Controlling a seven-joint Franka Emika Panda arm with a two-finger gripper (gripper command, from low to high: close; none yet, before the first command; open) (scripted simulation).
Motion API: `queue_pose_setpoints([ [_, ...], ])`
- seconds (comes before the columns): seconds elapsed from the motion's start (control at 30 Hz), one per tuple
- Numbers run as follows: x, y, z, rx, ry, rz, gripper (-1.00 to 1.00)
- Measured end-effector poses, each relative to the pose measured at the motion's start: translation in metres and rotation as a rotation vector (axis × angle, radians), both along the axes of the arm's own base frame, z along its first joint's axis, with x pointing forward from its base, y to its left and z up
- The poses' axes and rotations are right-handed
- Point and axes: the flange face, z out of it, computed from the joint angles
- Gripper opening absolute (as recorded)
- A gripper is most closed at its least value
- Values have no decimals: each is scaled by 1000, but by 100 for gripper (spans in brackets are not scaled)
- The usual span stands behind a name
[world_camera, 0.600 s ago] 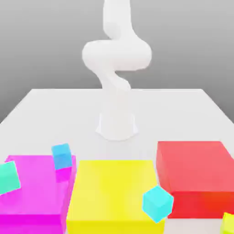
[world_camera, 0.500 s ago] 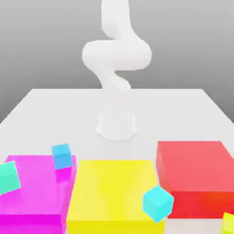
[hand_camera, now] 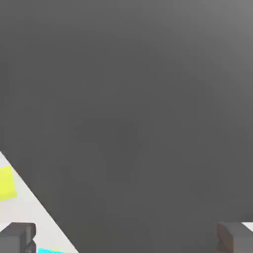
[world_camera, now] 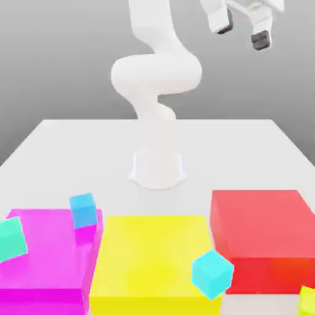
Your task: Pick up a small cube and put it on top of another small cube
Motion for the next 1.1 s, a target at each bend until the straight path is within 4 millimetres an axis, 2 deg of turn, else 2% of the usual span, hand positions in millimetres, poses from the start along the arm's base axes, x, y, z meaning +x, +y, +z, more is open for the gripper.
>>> queue_pose_setpoints([
  [0.27, 31, 49, -77, -148, 57, 373, 0],
  [0.53, 43, 103, -160, -282, 103, 764, 0],
  [0.8, 42, 146, -247, -400, 144, 1151, 0],
  [1.1, 23, 188, -346, -515, 186, 1606, 0],
])
